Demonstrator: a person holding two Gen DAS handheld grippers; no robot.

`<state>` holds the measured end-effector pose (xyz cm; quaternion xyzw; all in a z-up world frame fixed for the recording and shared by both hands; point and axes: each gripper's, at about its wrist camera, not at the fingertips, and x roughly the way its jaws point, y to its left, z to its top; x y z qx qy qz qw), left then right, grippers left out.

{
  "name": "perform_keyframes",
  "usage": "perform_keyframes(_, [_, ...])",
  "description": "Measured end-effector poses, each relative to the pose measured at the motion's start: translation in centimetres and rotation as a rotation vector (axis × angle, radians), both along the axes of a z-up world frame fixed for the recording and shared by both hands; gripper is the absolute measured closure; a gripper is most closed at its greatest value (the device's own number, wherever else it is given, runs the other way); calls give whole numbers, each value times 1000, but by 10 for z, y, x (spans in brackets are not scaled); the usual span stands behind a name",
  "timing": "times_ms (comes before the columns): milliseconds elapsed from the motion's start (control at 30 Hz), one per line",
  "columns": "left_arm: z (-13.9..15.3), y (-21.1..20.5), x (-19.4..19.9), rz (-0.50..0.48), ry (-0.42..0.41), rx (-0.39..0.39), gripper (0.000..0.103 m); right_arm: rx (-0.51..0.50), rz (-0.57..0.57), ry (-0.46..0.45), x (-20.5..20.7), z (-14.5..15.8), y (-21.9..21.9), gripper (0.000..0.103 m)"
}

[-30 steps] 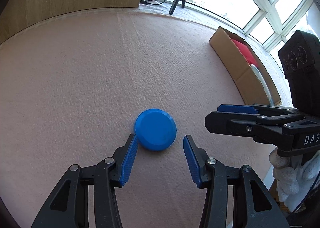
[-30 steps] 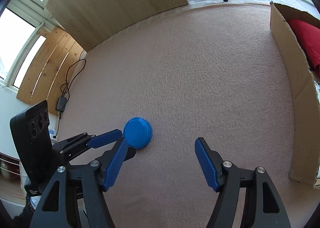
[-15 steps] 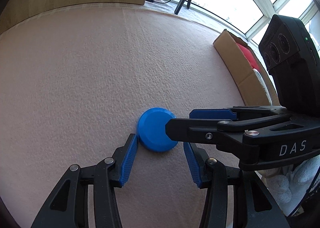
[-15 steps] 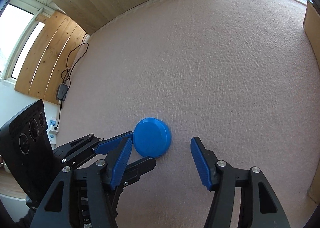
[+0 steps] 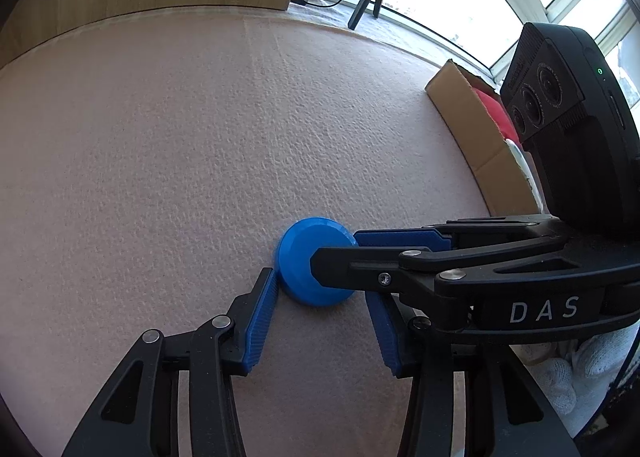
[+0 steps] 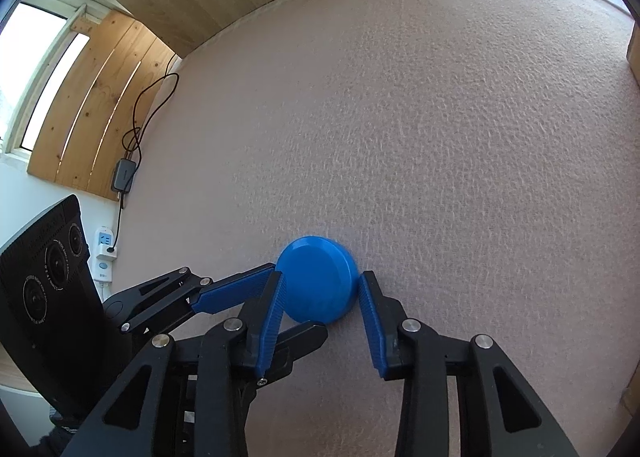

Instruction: Organize objects

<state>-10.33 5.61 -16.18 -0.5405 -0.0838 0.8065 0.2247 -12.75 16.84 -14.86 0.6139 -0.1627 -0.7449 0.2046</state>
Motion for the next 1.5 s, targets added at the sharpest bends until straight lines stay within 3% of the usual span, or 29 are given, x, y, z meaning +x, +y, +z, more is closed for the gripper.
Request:
perform_keyframes(433, [47,57,-9,-81,102,12,56,19,-95,107,13,43,55,69])
perform_keyframes(867, [86,169,2,-259,180,40,56,43,-285,199,56,84,156,69])
perform_keyframes(1267, [85,270,15,-407,173,63,56,105,-429,211,89,92,245,69])
perform_keyframes(1500, [81,307,16,-456,164,69,56,145,-470,210,101,90,275,69])
